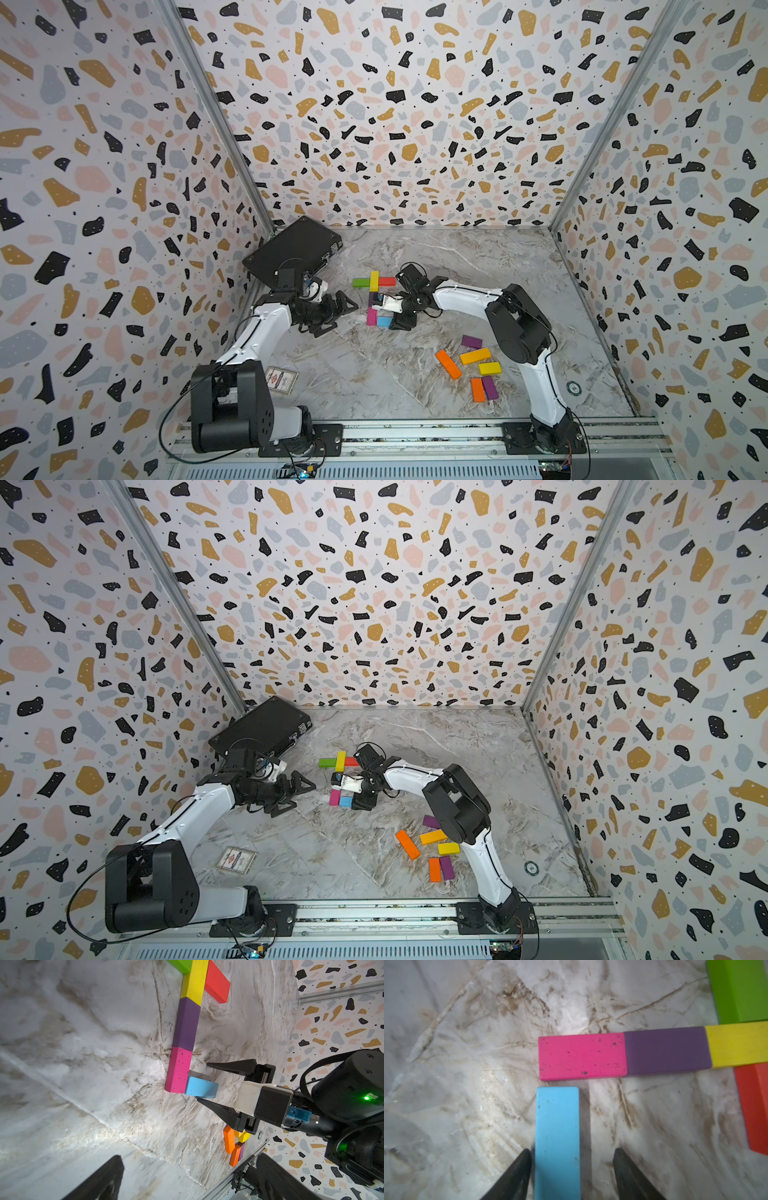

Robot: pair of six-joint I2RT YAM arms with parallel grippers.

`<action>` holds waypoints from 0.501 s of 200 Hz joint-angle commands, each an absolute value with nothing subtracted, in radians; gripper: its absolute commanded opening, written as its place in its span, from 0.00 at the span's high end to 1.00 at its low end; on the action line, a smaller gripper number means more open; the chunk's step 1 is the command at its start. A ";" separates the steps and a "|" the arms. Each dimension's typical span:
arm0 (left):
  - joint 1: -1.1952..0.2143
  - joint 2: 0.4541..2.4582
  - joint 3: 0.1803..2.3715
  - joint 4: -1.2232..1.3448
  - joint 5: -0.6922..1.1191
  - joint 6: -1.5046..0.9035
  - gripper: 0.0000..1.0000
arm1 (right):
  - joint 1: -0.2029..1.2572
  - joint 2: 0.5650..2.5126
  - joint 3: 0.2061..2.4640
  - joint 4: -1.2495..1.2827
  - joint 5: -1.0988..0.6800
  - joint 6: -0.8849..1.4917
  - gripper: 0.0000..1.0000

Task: Assemble the letter t with building blocks
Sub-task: Assemble the building block at the center of the board.

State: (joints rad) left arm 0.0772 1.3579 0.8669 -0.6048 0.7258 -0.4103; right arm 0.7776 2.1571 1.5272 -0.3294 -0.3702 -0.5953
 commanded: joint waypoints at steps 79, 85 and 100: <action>0.077 1.419 0.891 -0.638 0.675 -0.389 0.00 | 0.772 1.781 1.291 -0.231 -0.257 -0.197 0.21; 0.073 1.419 0.896 -0.637 0.668 -0.393 0.00 | 0.772 1.774 1.285 -0.246 -0.218 -0.138 0.25; 0.061 1.415 0.901 -0.631 0.639 -0.400 0.00 | 0.772 1.792 1.316 -0.340 -0.100 0.008 0.51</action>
State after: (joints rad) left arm 0.0750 1.4212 0.8669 -0.6273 0.6849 -0.4042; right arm 0.7750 1.8019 1.3018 -0.2707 -0.2661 -0.2779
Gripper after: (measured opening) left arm 0.999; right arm 0.660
